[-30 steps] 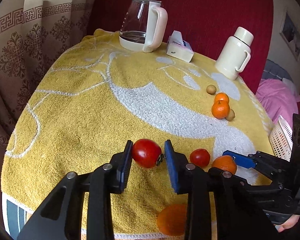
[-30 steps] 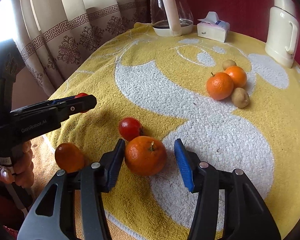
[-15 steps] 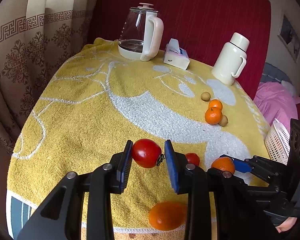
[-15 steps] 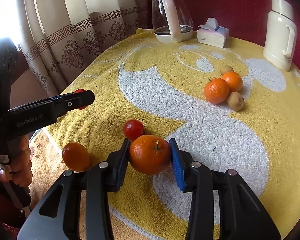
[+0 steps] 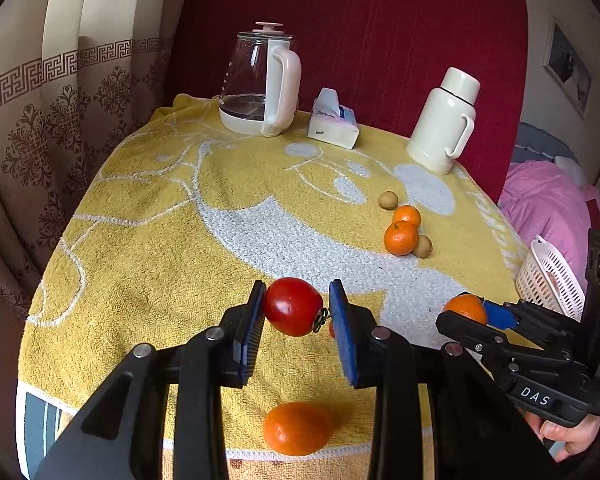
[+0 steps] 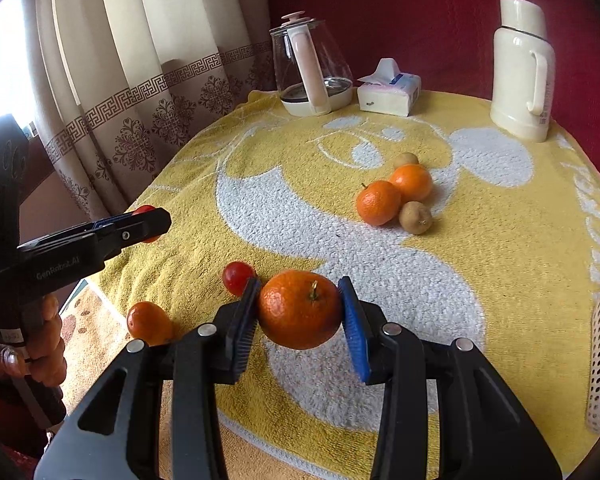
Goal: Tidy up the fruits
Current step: 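Carry the orange into the basket and open the right tool while the left tool carries the tomato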
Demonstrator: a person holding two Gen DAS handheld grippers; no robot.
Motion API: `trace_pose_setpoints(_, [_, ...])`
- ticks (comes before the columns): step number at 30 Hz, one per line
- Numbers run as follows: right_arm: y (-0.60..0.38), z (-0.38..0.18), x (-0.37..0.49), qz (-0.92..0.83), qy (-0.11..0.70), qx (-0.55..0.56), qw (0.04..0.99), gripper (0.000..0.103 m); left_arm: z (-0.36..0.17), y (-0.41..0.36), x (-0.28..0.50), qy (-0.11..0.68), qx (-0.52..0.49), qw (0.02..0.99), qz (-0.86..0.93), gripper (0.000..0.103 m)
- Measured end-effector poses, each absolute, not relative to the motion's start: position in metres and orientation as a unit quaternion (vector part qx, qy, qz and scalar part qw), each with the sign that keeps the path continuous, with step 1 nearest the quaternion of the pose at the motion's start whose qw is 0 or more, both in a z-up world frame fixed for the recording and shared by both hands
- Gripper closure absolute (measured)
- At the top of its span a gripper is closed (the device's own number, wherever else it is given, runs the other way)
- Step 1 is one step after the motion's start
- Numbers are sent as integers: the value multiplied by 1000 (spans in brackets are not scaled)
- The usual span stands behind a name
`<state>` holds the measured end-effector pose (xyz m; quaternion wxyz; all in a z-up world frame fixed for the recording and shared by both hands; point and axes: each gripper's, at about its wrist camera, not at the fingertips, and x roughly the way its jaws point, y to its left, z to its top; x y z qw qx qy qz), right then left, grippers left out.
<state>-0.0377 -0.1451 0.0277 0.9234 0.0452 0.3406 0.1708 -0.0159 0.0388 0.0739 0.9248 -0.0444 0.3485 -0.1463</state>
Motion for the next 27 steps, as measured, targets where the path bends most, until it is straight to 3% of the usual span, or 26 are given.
trace_pose_setpoints(27, [-286,64,-83,-4,263,97,960,62,98,-26,-22,327,-3,926,-188,70])
